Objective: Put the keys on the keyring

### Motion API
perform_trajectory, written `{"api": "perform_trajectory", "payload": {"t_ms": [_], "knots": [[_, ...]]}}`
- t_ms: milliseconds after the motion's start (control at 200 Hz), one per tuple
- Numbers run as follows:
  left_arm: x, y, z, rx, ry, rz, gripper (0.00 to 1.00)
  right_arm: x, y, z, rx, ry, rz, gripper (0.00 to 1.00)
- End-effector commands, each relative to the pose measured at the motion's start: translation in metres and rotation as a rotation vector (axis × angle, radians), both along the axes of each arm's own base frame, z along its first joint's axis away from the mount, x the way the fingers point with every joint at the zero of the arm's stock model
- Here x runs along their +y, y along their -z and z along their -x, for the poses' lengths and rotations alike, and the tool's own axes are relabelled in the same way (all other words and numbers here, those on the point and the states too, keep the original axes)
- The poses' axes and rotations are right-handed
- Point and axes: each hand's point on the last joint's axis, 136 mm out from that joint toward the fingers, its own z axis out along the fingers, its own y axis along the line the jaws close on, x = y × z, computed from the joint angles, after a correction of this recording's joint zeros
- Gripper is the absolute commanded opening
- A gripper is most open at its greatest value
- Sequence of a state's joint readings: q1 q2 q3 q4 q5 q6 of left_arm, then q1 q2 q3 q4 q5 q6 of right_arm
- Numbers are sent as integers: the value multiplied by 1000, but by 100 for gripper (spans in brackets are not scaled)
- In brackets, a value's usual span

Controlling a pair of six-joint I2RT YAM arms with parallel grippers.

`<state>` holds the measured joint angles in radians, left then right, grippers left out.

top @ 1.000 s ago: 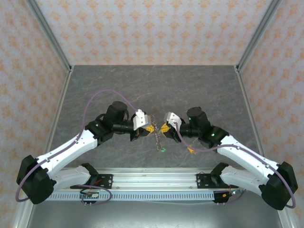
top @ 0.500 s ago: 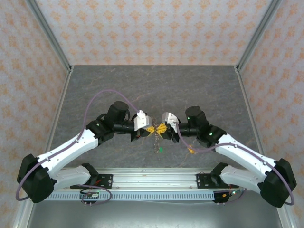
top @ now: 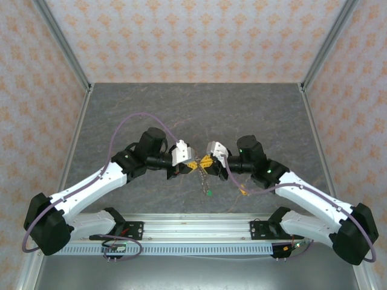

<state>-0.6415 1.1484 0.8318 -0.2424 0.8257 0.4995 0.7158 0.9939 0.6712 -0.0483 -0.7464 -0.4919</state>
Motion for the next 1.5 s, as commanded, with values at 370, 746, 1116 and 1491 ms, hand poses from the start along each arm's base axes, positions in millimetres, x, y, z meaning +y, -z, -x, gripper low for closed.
{"api": "perform_trajectory", "payload": {"t_ms": [370, 746, 1116, 1491], "knots": [[37, 32, -12, -23, -89, -335, 0, -31, 2, -31, 6, 317, -14, 36], [19, 69, -2, 65, 53, -490, 0, -59, 6, -65, 124, 647, -98, 42], [-38, 106, -4, 112, 133, -521, 0, -114, 32, -83, 264, 1005, -56, 44], [-64, 147, -4, 140, 117, -528, 4, -163, 83, -85, 593, 1257, -58, 44]]}}
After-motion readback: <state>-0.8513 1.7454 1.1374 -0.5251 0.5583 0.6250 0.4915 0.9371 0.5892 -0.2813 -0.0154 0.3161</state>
